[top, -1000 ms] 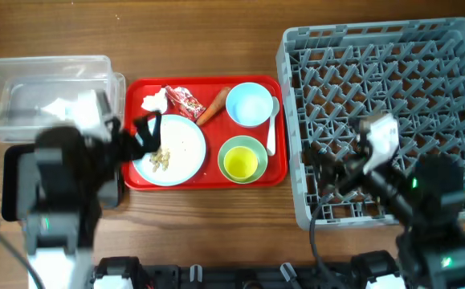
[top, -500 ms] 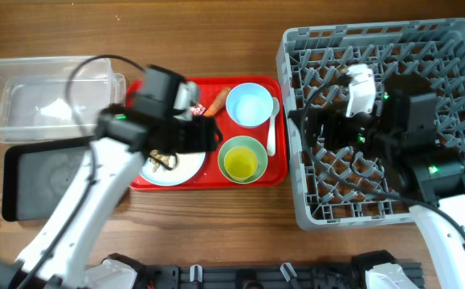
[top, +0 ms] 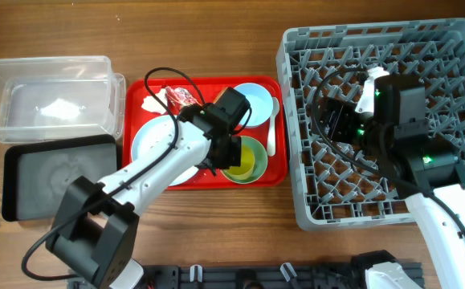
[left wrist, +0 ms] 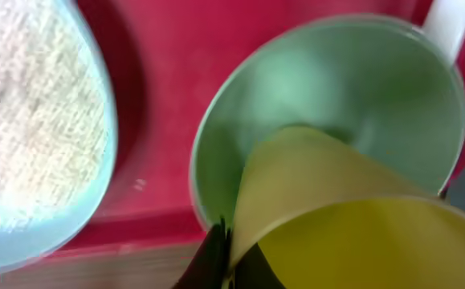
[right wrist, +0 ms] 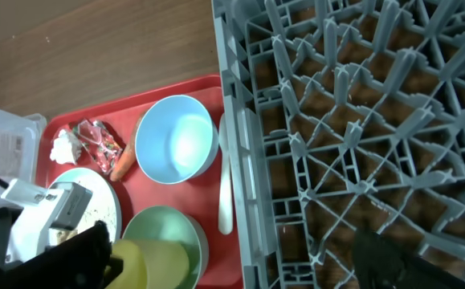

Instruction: Sort waste into correct bins and load items into the dishwasher rack

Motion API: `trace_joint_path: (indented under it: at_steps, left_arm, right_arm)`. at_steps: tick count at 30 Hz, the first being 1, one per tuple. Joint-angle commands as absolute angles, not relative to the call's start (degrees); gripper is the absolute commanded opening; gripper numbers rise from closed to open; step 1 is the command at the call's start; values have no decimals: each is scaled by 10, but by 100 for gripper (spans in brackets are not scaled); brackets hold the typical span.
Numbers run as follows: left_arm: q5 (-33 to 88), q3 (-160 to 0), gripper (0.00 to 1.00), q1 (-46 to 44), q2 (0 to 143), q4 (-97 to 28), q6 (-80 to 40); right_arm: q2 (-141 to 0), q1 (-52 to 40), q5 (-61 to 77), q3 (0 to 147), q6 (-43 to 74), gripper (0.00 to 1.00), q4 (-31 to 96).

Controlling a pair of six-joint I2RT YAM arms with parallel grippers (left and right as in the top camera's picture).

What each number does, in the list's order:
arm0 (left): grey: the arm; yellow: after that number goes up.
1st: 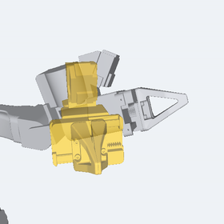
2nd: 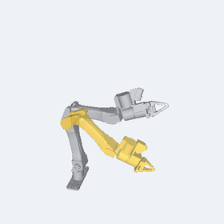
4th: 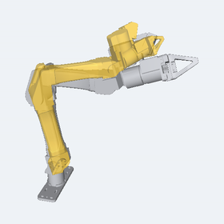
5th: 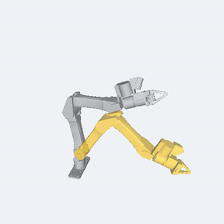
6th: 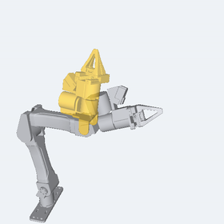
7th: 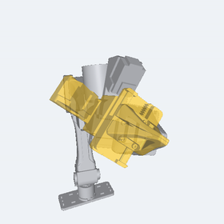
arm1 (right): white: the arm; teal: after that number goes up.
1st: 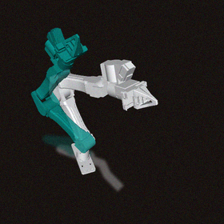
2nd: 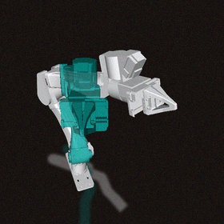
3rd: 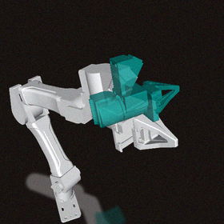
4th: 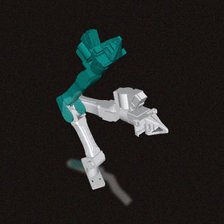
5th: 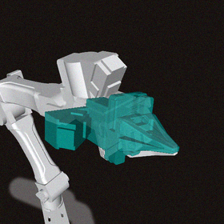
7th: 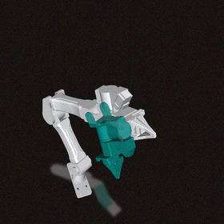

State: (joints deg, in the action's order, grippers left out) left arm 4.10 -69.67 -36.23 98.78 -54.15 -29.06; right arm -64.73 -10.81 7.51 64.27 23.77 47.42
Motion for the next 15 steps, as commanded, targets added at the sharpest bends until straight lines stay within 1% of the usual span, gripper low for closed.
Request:
trace_joint_path:
  at_steps: [1,3,5,7,8,9,11,12,15]
  left_arm:
    - [48,-780,4,-323,935,-621,-286]
    - [145,-810,4,-272,910,-641,-235]
    - [267,-813,4,-216,893,-628,-206]
    - [458,-813,4,-136,888,-605,-175]
    - [568,-813,4,-90,890,-592,-163]
    - [669,-813,4,-46,890,-576,-162]
    - [733,-813,4,-21,890,-574,-162]
    - [762,-813,4,-21,890,-574,-162]
    - [822,-813,4,-29,890,-574,-162]
  right_arm:
    - [-650,-108,87,655,241,95,477]
    - [-650,-108,108,655,241,95,475]
    - [-650,-108,132,655,241,93,470]
    - [-650,-108,189,655,233,91,455]
    - [-651,-108,281,655,191,90,429]
    - [-651,-108,414,655,163,87,377]
    - [-656,-112,527,655,170,86,298]
    - [-663,-119,555,655,190,86,258]
    - [-685,-141,564,655,211,86,214]
